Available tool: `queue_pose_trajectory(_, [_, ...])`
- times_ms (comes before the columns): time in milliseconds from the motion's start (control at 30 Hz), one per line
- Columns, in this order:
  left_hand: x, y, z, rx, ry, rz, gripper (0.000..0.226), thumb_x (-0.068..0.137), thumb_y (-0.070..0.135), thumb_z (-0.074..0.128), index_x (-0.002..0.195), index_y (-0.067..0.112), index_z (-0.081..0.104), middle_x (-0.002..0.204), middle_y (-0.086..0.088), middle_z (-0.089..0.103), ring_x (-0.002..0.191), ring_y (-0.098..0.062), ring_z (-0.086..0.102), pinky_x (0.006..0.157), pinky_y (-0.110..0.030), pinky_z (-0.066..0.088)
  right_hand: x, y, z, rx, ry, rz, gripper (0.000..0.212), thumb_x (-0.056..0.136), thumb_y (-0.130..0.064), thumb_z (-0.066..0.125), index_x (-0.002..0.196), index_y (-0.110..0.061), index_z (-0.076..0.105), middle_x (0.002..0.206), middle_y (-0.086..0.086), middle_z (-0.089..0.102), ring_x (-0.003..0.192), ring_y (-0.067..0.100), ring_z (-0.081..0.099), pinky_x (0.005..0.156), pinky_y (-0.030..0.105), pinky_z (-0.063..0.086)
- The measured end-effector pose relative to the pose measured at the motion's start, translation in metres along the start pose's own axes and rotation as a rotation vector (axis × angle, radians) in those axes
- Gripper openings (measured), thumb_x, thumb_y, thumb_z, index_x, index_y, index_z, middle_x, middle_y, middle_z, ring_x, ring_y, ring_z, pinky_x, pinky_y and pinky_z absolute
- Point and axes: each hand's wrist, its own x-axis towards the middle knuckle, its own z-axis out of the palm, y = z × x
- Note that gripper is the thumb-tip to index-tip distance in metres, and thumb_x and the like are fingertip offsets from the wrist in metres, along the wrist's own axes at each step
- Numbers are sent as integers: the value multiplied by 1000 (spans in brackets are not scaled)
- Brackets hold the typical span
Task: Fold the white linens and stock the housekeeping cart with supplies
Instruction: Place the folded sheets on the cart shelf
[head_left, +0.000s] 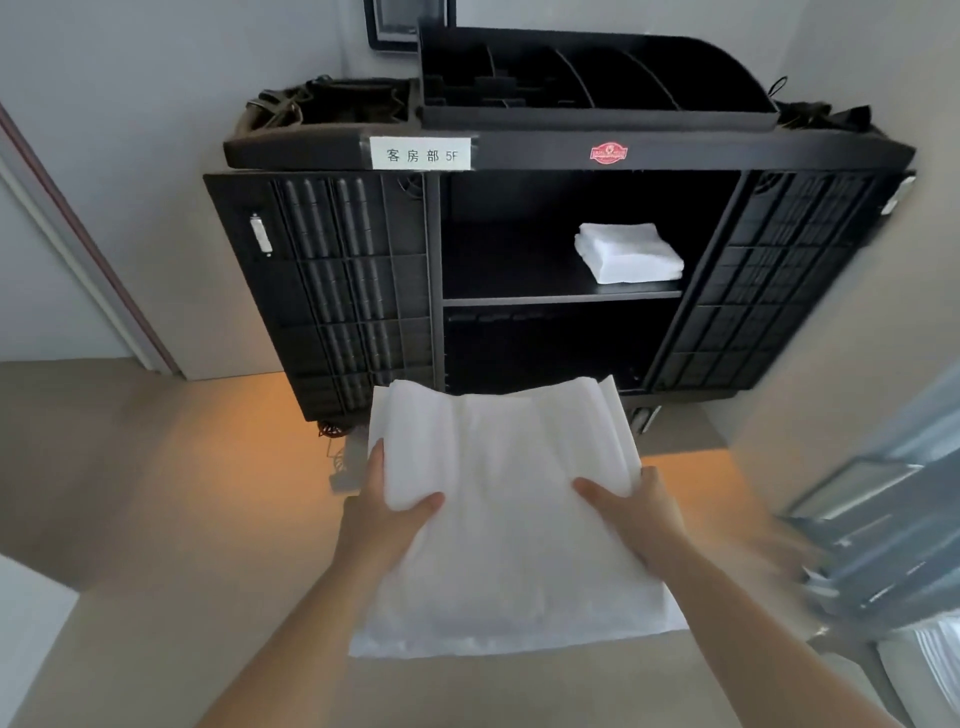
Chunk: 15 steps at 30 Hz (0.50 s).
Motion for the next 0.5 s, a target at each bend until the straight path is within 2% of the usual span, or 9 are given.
queue_pose_trajectory(67, [37,13,6,-7,-19,21,99,73,52,75,148,45,10,131,11,47,109,-21,52,75,-26,42,27,-16,0,5,23,13,75,54,-71,75,100,-24,39,89,-5,54,73,12,56,50,26,38])
queue_pose_trajectory(167, [84,30,18,-24,-35,38,99,70,53,76,146,49,12,122,22,43,93,-5,47,62,-10,35,66,-32,-2,14,46,32,76,54,-72,75,99,-24,39,91,-5,53,75,11,55,50,27,38])
queue_pose_trajectory(267, [125,43,34,-24,-57,39,101,66,56,76,145,51,12,117,26,39,87,4,42,59,-6,32,102,-42,-6,11,64,55,75,53,-73,75,97,-25,39,92,-6,53,76,11,55,51,28,38])
queue_pose_trajectory(400, [175,54,67,-27,-92,3,105,63,58,77,144,53,11,124,18,46,102,-9,51,65,-12,37,155,-46,-13,13,67,83,78,51,-75,74,101,-25,40,93,-6,54,77,11,56,53,28,40])
queue_pose_trajectory(500, [211,66,100,-17,-109,11,105,64,58,77,145,51,11,124,19,44,102,-8,46,65,-12,36,203,-44,-22,14,65,90,82,50,-75,75,105,-23,42,94,-6,55,79,12,56,55,29,41])
